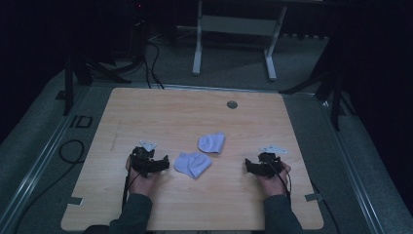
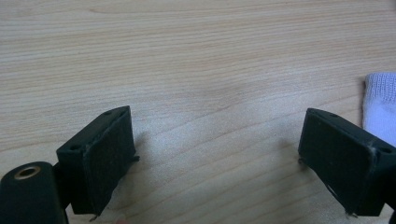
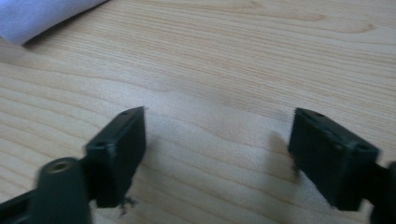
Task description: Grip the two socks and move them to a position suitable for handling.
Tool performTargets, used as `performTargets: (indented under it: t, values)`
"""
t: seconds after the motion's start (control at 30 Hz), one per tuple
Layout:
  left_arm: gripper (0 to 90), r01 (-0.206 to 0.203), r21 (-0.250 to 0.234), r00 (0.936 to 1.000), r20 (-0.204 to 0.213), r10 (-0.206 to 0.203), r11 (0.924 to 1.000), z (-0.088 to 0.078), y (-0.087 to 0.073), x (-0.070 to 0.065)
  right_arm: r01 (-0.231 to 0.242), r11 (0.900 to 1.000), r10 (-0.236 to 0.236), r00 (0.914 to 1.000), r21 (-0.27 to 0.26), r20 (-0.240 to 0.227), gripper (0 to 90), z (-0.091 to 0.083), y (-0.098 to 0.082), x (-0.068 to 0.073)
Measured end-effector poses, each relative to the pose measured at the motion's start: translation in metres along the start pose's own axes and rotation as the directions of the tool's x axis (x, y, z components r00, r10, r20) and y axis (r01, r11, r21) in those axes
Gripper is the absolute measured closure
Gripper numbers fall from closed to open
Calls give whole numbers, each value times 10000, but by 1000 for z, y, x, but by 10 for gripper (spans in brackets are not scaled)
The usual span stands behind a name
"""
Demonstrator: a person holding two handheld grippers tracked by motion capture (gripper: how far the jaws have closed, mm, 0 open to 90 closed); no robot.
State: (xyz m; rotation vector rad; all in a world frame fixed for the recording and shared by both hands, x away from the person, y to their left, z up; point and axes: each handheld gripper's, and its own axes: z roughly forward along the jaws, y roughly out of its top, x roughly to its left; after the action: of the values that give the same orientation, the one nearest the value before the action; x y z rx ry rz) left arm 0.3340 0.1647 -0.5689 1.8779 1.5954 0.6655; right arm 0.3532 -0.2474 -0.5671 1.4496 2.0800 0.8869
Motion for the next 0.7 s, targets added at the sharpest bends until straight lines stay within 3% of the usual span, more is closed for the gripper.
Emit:
performTargets:
  t: [0.1,0.13,0.17,0.33,0.37,0.4,0.43,0.53,0.57,0.7]
  values:
    - [104,10,-7,10000,-6,-10,10000,0,0,0,-29,10000,29,10000,61,53,331,-3,1,1]
    - [104,10,-7,10000,-6,-10,10000,0,0,0,-29,10000,29,10000,61,53,331,-3,1,1]
    - [103,22,-7,10000,-18,-22,10000,0,0,0,-58,10000,57,9999,80,119,420,-6,1,2]
    - [108,3,-4,10000,-2,-3,10000,0,0,0,207,9998,-207,9996,6,198,524,-11,1,6]
    - [108,0,0,10000,1,0,10000,0,0,0,313,9994,-312,9995,-138,45,614,-17,1,9]
    - [109,0,0,10000,1,0,10000,0,0,0,313,9994,-312,9995,-138,45,614,-17,1,9]
    - [109,3,-2,10000,2,-3,10000,0,0,0,352,9993,-355,9991,-149,-233,706,-22,1,12]
    - [109,0,0,10000,3,0,10000,0,0,0,302,9994,-310,9984,-169,-468,776,-25,3,15]
    - [109,3,0,10000,2,-3,10000,0,0,0,370,9987,-394,9967,-340,-705,861,-28,5,20]
    - [126,-77,-27,9999,81,77,10000,-2,-1,0,799,9955,-843,9924,-517,-892,898,-32,7,32]
